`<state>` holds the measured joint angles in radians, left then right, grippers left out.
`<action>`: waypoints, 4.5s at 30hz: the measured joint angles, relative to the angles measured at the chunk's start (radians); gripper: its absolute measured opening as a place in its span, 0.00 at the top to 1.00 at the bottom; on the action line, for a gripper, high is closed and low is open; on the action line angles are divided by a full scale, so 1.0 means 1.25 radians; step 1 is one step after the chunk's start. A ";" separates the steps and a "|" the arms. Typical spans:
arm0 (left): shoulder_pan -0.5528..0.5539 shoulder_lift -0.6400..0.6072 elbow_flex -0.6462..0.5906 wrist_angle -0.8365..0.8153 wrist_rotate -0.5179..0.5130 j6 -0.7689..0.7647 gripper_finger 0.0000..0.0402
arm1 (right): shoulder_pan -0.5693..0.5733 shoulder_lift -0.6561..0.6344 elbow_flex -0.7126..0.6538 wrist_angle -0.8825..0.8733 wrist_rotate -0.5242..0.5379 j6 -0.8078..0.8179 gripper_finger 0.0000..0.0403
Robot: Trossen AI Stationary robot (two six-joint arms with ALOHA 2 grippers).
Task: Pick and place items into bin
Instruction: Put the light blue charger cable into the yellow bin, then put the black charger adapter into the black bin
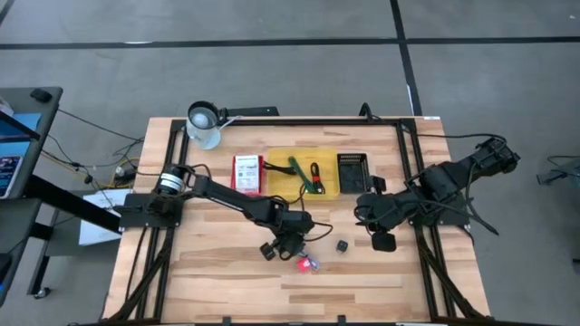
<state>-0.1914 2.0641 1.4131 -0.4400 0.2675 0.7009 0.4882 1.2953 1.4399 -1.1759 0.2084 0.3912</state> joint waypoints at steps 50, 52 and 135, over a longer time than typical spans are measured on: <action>0.040 0.076 0.006 0.076 0.180 -0.054 0.57 | 0.018 0.000 0.000 -0.004 0.002 0.022 0.74; 0.040 0.076 0.006 0.072 0.175 -0.052 0.61 | 0.018 0.000 0.000 -0.004 0.002 0.022 0.74; 0.316 -0.383 0.004 -0.190 -0.240 -0.252 0.69 | 0.204 0.000 -0.167 -0.064 0.327 0.478 0.65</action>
<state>0.2034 1.5850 1.4181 -0.6775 -0.0324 0.3861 0.7427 1.2949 1.2312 -1.2561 0.6167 0.9885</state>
